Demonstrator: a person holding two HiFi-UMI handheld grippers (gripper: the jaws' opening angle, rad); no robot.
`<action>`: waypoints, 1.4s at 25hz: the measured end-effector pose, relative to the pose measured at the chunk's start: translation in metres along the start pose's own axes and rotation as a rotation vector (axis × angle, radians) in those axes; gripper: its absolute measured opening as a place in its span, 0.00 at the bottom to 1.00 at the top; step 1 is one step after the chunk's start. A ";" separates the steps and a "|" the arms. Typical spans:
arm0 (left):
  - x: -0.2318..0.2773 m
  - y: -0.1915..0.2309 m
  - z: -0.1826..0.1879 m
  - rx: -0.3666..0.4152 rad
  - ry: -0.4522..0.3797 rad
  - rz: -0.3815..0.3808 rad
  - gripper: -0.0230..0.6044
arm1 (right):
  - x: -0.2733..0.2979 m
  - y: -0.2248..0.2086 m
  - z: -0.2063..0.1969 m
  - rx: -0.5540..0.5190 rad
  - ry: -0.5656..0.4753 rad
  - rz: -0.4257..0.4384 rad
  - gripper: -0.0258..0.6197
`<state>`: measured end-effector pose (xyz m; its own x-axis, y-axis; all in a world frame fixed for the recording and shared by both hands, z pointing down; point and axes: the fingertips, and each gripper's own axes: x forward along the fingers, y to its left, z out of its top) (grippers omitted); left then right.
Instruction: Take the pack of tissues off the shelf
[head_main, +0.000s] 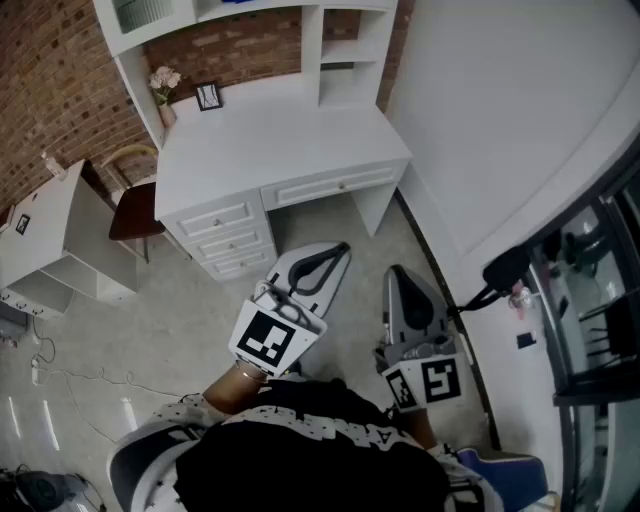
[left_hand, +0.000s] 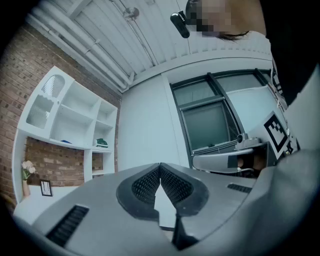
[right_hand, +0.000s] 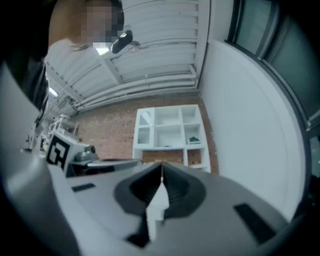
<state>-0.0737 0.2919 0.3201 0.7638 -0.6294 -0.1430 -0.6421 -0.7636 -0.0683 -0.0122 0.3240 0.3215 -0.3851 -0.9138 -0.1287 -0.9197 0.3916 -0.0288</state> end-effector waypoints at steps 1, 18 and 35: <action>0.000 0.000 0.000 0.002 0.001 -0.002 0.09 | 0.000 0.000 0.000 0.001 0.000 0.000 0.09; -0.013 0.045 -0.007 -0.007 -0.014 0.003 0.09 | 0.036 0.021 -0.008 0.027 -0.010 -0.012 0.09; -0.044 0.118 -0.026 -0.090 -0.026 0.016 0.10 | 0.086 0.058 -0.018 -0.048 0.002 -0.057 0.09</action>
<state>-0.1811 0.2261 0.3442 0.7508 -0.6385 -0.1692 -0.6447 -0.7641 0.0232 -0.0999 0.2657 0.3267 -0.3318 -0.9348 -0.1264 -0.9428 0.3331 0.0110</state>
